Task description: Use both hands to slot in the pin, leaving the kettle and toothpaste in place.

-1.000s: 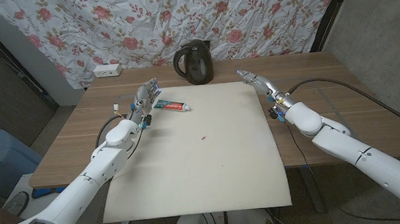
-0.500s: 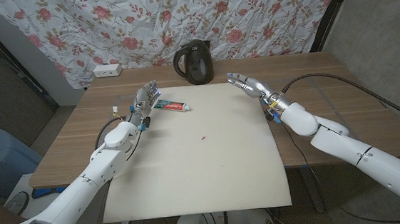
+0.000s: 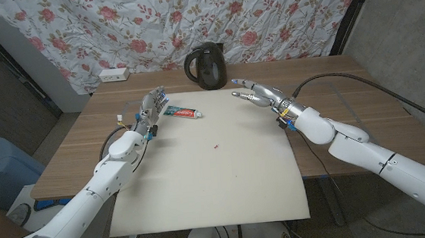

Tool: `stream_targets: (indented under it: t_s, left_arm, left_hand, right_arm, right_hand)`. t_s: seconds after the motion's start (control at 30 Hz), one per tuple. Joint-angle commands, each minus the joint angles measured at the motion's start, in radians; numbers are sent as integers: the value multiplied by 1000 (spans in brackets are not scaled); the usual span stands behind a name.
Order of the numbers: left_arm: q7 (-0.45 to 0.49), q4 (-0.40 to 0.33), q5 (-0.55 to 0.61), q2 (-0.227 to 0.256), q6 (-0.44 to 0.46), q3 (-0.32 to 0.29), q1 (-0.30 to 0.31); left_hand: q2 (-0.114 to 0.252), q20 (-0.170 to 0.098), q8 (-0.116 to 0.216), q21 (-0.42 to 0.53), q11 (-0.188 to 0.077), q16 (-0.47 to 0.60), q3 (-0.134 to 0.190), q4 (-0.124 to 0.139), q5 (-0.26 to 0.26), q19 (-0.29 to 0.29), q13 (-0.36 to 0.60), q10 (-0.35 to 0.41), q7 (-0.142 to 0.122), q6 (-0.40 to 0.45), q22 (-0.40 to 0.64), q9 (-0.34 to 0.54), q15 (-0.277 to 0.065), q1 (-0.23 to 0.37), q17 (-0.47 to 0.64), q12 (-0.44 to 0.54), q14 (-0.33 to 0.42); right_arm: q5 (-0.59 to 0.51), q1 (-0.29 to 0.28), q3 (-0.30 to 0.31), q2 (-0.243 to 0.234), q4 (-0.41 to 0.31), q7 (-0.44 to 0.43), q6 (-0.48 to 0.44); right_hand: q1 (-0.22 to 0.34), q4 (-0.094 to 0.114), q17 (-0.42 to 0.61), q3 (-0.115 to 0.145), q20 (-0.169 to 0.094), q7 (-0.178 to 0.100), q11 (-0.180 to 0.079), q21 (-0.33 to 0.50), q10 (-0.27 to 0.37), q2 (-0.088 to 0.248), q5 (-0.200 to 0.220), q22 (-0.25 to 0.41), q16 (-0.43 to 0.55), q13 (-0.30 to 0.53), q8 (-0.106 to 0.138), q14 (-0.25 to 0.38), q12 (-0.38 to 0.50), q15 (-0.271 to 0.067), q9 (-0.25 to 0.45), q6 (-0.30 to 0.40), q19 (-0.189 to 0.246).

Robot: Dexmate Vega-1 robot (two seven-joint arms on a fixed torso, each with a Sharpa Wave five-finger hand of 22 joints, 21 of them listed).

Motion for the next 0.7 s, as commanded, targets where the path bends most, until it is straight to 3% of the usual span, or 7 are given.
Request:
stream_targets:
  t_s: [0.03, 0.3, 0.47, 0.53, 0.7]
  left_arm:
    - [-16, 11, 0, 12, -19, -10, 0]
    - [-21, 9, -1, 22, -34, -22, 9]
    - [-16, 12, -1, 17, -54, -28, 15]
    - [-21, 9, 1, 23, -48, -26, 15]
    - [-37, 26, -2, 18, -52, -21, 6]
  left_hand:
    - [71, -14, 1, 3, -2, 1, 4, -3, 6, 8, 4, 5, -1, 10, 4, 4, -2, 7, 3, -1, 7]
    - [71, -14, 0, 4, -2, 1, 5, -4, 6, 9, 4, 6, -1, 11, 4, 4, -2, 7, 3, -1, 8]
    - [71, -14, 0, 4, -3, 1, 5, -4, 6, 10, 4, 8, -1, 12, 4, 4, -2, 7, 3, -1, 10]
    - [71, -14, 1, 3, -3, 1, 5, -4, 6, 10, 4, 8, -2, 13, 4, 4, -2, 7, 3, -1, 10]
    - [71, -14, 0, 3, -3, 0, 6, -5, 5, 10, 4, 8, -1, 14, 4, 4, -3, 7, 3, -2, 10]
  right_arm:
    - [-100, 15, -22, -26, -71, 69, -37]
    - [-157, 14, -29, -48, -141, 128, -88]
    - [-167, 16, -32, -61, -173, 172, -102]
    - [-176, 15, -32, -67, -188, 187, -112]
    - [-193, 18, -34, -77, -213, 222, -125]
  right_hand:
    - [34, -27, 2, 10, -7, -13, -3, 3, -23, 6, -16, 5, -1, 2, 2, -16, -4, 4, 6, -18, -12]
    - [82, -71, 3, 28, 8, -34, -4, 1, -53, 0, -31, 5, -3, 3, 11, -37, -3, 16, 8, -23, -31]
    - [148, -109, 4, 54, 51, -39, -1, 3, -86, -6, -20, 6, -5, 4, 19, -64, -2, 38, 10, -25, -45]
    - [169, -114, 3, 63, 68, -37, 5, 4, -89, -10, -13, 6, -4, 4, 22, -65, 0, 48, 11, -22, -47]
    - [205, -118, 3, 76, 79, -46, 7, 5, -102, -19, 1, 7, -3, 5, 31, -73, 0, 63, 12, -7, -50]
